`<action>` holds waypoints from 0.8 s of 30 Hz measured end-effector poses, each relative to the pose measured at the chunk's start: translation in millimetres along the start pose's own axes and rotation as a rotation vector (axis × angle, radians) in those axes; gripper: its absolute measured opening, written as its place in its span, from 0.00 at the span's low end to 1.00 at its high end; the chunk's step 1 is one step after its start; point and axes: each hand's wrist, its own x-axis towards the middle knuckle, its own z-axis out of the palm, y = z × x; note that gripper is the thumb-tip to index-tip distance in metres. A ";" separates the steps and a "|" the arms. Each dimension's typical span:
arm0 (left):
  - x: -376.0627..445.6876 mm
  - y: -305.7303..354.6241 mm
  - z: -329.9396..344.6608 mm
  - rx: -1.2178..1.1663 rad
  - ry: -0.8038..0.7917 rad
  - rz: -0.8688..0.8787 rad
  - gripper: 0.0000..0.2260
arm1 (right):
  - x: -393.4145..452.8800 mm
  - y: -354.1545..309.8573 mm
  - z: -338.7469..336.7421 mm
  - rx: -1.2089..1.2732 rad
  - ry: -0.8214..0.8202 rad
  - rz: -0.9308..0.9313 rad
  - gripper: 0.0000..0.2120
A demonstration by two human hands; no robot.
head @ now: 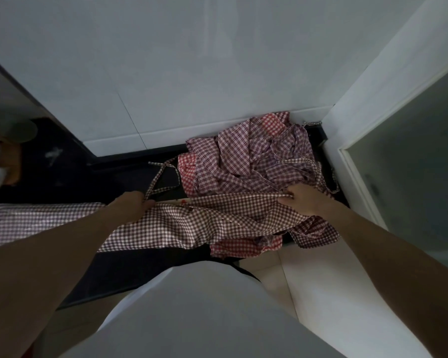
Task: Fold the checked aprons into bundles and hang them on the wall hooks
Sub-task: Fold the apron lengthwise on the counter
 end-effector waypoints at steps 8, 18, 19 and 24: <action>-1.3 5.3 -0.2 -0.073 0.094 -0.062 0.22 | -2.3 0.3 -3.3 -0.138 0.036 0.158 0.49; -3.7 74.2 -3.9 -0.268 0.214 0.027 0.18 | -2.8 21.3 -77.3 -0.326 0.576 0.299 0.21; -2.8 83.2 -2.5 -0.287 0.227 0.034 0.19 | 0.6 14.2 -73.5 -0.379 0.723 0.288 0.13; -1.9 101.3 8.8 -0.277 0.239 0.024 0.22 | 4.9 -88.0 1.0 -0.203 0.952 -0.354 0.07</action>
